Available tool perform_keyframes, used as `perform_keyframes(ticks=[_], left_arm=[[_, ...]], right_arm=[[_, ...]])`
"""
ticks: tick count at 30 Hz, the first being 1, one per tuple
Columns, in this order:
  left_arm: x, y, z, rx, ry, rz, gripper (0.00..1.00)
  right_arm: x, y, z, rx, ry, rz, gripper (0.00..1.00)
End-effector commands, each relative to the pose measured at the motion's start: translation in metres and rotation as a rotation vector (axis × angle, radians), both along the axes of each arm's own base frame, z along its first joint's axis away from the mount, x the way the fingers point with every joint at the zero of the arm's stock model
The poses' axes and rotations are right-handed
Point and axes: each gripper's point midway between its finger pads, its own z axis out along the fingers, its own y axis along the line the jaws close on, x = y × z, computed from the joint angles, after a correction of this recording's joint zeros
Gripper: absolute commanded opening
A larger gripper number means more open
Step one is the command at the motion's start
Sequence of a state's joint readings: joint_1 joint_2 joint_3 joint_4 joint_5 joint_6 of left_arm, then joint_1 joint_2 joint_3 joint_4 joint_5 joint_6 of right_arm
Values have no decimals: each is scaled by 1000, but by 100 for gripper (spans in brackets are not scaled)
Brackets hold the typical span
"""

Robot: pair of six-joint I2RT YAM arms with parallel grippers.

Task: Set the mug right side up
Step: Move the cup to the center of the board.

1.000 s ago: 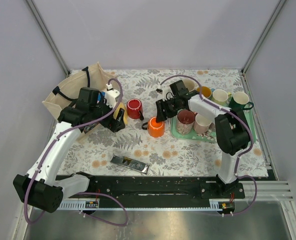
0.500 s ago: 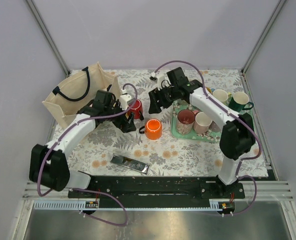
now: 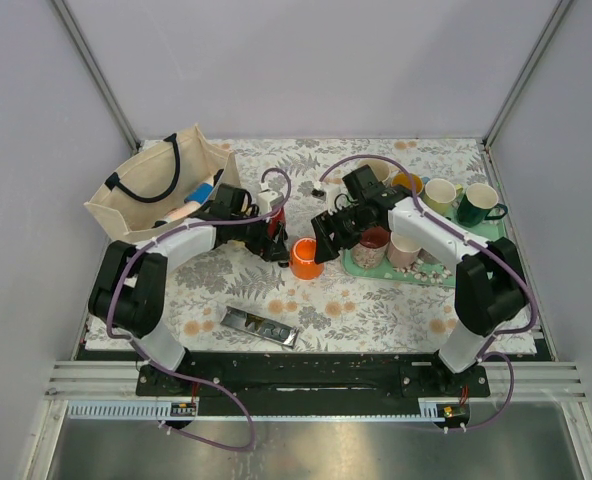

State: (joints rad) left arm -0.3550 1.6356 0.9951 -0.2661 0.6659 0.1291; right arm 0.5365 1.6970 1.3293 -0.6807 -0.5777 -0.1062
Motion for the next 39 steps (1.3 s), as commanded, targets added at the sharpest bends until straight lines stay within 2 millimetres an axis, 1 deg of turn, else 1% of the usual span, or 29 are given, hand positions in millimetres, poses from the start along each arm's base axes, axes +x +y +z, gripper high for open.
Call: perform_keyframes(ticks=[1, 3, 5, 7, 10, 12, 14, 18, 19, 20, 22, 24, 25, 26, 28, 29, 31, 33, 34, 37, 38, 39], left_arm=[[-6, -30, 8, -111, 28, -34, 83], [-13, -32, 8, -122, 53, -37, 82], [-22, -31, 10, -131, 78, -26, 82], [-32, -27, 17, -133, 81, -31, 82], [-52, -24, 24, -149, 116, -67, 82], [-61, -20, 24, -146, 137, -68, 82], [-62, -15, 26, -136, 102, -67, 82], [-61, -5, 40, -142, 72, -30, 82], [-56, 0, 44, -133, 50, -2, 82], [-46, 8, 49, -113, 47, 93, 81], [-22, 32, 53, -47, -2, 281, 81], [-13, 45, 59, -46, -57, 370, 81], [-10, 45, 65, -64, -101, 382, 81], [-9, 43, 70, -88, -130, 381, 82], [-7, 39, 68, -93, -139, 386, 82], [-5, 37, 65, -91, -129, 396, 82], [2, 32, 59, -112, -103, 420, 82], [6, 29, 55, -130, -104, 419, 82], [7, 28, 51, -128, -101, 415, 82], [13, 23, 38, -110, -71, 388, 82], [12, 20, 32, -107, -52, 378, 81], [15, 15, 34, -122, -60, 362, 81]], right_arm=[[3, 1, 0, -3, -21, 16, 78], [2, 2, -3, -3, -8, 20, 77], [2, 3, -8, -4, 9, 24, 77], [3, 3, -14, -10, 24, 20, 77], [6, 6, -23, -13, 45, 12, 77], [9, 11, -27, -11, 56, 15, 77], [14, 14, -30, -14, 61, 11, 77], [24, 21, -35, -13, 60, 2, 74], [33, 24, -34, -10, 36, -11, 72], [43, 28, -31, -4, 10, -24, 71], [59, 37, -23, 13, -40, -21, 70], [74, 46, -13, 22, -100, -3, 68], [79, 50, -14, 9, -126, 10, 67], [85, 52, -10, 0, -160, 16, 66], [93, 54, -2, -19, -211, 30, 66], [95, 53, 2, -23, -232, 39, 67], [93, 41, 16, -50, -283, 40, 68], [86, 30, 22, -71, -294, 12, 71], [80, 26, 22, -68, -275, -1, 72], [62, 24, 28, -26, -224, -45, 72], [58, 23, 34, -7, -224, -57, 73], [55, 23, 38, 9, -227, -60, 73]])
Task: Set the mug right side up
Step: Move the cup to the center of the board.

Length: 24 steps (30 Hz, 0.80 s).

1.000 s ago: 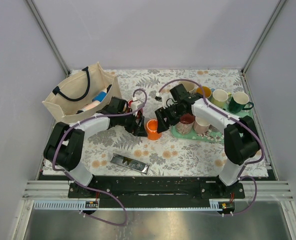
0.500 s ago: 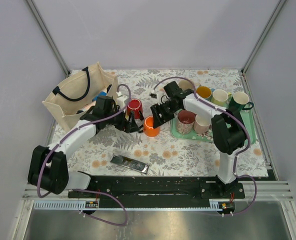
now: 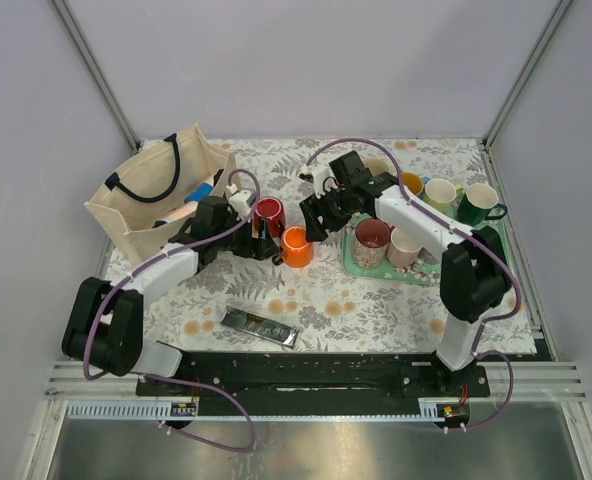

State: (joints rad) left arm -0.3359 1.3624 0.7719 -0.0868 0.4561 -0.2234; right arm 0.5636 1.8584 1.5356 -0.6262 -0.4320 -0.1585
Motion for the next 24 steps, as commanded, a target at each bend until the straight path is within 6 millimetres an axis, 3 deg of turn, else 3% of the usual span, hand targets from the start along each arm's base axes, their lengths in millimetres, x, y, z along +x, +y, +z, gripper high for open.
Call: perform_keyframes(ticks=[1, 7, 12, 18, 24], left_arm=[[19, -20, 4, -44, -50, -39, 81], [-4, -56, -12, 0, -20, -156, 79], [-13, -76, 0, 11, -62, -246, 79], [-4, -45, 26, 46, -110, -162, 81], [-11, -3, 78, 49, -217, -85, 82]], right_arm=[[-13, -3, 42, 81, -49, -44, 73], [-18, -20, 69, 60, -131, -64, 77], [-23, -31, 70, 48, -143, -80, 77], [-24, -35, 55, 23, -110, -99, 78], [-23, -23, 44, 51, -3, -183, 95]])
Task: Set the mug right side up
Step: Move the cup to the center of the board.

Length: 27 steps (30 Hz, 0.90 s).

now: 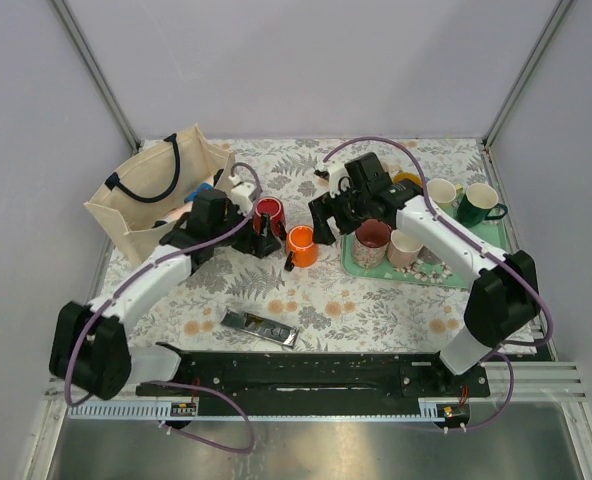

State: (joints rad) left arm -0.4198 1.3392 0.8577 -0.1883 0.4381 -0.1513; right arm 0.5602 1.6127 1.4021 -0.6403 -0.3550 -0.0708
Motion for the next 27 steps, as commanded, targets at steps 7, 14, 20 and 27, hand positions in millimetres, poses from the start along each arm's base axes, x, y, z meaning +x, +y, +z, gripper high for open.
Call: perform_keyframes(ticks=[7, 14, 20, 27], left_arm=[[-2, 53, 91, -63, -263, 138, 83], [12, 97, 94, -107, -237, 336, 82], [11, 98, 99, -119, -238, 334, 82], [14, 97, 97, -126, -228, 334, 82]], right_arm=[[-9, 47, -28, 15, 127, 17, 100], [11, 71, -70, -175, 71, -83, 99], [42, 57, -85, -245, -6, -300, 99], [60, 52, -85, -279, -108, -321, 100]])
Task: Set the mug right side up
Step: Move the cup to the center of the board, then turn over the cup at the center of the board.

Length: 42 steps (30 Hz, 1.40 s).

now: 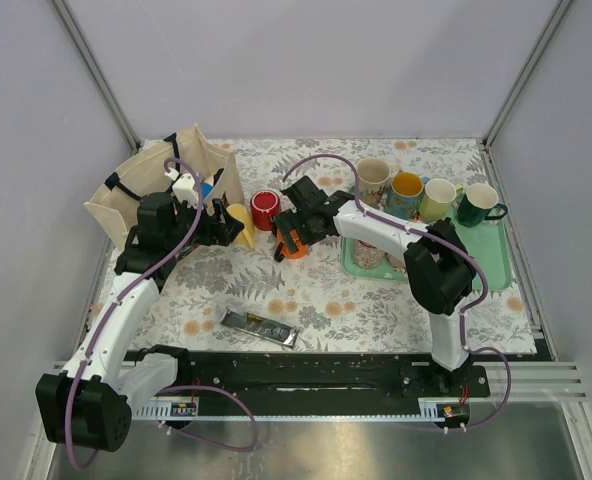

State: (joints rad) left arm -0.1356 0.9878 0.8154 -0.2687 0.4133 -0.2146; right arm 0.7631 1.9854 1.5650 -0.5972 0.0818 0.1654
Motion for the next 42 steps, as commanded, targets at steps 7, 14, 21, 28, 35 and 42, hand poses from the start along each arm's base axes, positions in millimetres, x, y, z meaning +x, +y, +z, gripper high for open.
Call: perform_keyframes(ticks=[7, 14, 21, 28, 35, 42], left_arm=[[9, -1, 19, -37, -54, 1, 82], [11, -3, 17, -53, -41, -1, 81], [11, -3, 18, -50, -45, -4, 81], [10, -3, 19, -50, -40, -8, 81], [9, 1, 21, -34, -47, -2, 81], [11, 1, 21, -43, -39, 0, 81]], right_arm=[[59, -33, 20, -142, -245, 13, 99], [76, -38, 36, -31, -203, 13, 99], [11, 20, 38, 206, -2, 152, 96], [29, 15, 20, 124, -52, 73, 88], [41, -6, 11, 5, -105, 36, 81], [45, -2, 3, 12, -112, 43, 76]])
